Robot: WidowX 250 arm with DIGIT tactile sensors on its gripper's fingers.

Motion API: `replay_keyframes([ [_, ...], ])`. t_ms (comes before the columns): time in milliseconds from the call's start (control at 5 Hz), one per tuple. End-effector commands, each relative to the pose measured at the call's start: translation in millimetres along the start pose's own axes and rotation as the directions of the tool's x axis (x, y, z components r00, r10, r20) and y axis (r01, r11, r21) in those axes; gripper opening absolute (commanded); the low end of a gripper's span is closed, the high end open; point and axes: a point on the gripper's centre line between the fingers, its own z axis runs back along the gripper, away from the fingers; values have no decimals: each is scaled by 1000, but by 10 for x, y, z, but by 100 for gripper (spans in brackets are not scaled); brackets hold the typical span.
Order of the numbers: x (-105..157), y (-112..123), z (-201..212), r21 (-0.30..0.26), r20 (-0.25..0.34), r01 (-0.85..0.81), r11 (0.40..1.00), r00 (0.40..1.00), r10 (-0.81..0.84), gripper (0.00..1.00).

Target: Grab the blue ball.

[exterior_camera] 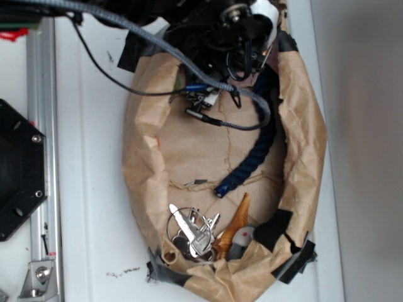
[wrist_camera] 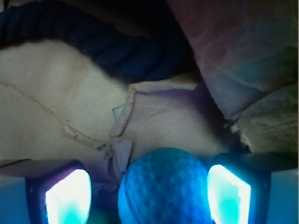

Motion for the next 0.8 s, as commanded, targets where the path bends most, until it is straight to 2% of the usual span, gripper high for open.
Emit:
replay_keyframes([
  [0,-134,158,-275,5,-27,-7,1000,1000,7,100],
  [200,-145,114,-377,1,-52,-15,1000,999,15,0],
  [600,-118,89,-233,72,-47,16,997,999,-13,0],
])
